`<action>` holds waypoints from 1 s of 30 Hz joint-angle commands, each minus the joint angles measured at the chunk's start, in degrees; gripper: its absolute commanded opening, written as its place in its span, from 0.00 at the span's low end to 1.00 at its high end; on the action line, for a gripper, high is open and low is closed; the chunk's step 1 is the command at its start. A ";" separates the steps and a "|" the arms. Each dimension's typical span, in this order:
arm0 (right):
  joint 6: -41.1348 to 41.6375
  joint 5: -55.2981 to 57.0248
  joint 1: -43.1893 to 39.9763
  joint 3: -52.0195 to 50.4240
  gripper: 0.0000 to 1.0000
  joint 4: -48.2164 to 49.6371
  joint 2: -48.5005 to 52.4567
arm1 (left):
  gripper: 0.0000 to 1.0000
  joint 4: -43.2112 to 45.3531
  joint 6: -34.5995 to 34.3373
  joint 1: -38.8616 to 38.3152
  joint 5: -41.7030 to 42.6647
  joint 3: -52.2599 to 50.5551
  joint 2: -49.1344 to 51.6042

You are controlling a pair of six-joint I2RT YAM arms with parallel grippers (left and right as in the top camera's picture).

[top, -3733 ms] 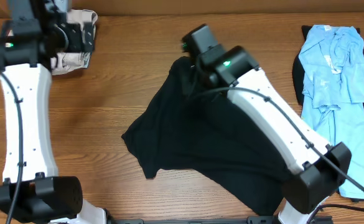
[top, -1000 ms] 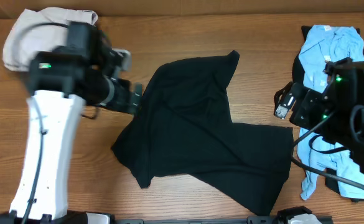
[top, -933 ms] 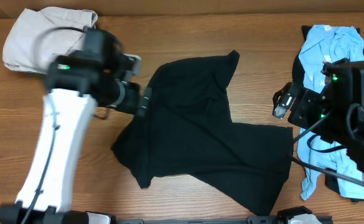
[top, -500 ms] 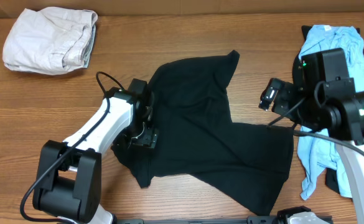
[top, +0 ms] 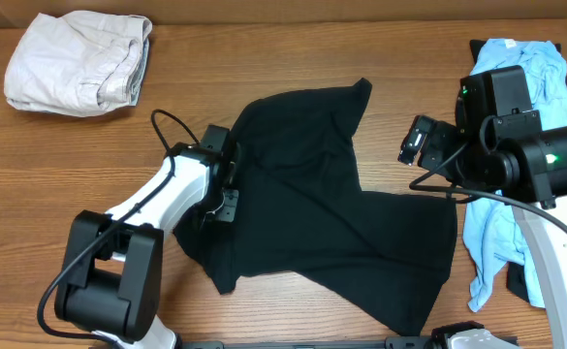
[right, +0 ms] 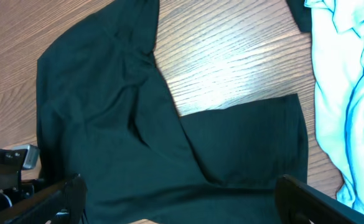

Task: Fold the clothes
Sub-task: 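Grasp the black shirt's left sleeve corner with the left gripper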

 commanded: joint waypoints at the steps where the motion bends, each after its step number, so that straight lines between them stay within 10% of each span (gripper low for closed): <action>1: 0.26 0.39 -0.35 -0.39 1.00 0.79 -0.07 | 0.42 0.07 0.70 -0.24 -1.14 -0.22 0.90; 6: 0.24 0.42 -0.35 -0.39 1.00 0.87 -0.07 | 0.04 -0.20 0.70 -0.20 -1.44 1.05 0.90; 17: 0.24 0.39 -0.35 -0.39 1.00 1.01 -0.07 | 0.04 -16.70 0.68 2.16 -5.53 26.97 0.90; 20: 0.20 0.39 -0.35 -0.39 1.00 1.01 -0.07 | 0.96 -16.09 2.25 2.38 -6.16 28.74 0.90; 26: -1.36 0.59 -0.35 -0.39 1.00 1.09 -0.07 | 1.00 -18.86 -1.27 0.46 4.46 17.38 0.92; 30: -1.90 0.59 -0.35 -2.49 1.00 2.64 -0.04 | 0.85 -18.16 -7.19 0.28 4.39 8.15 0.90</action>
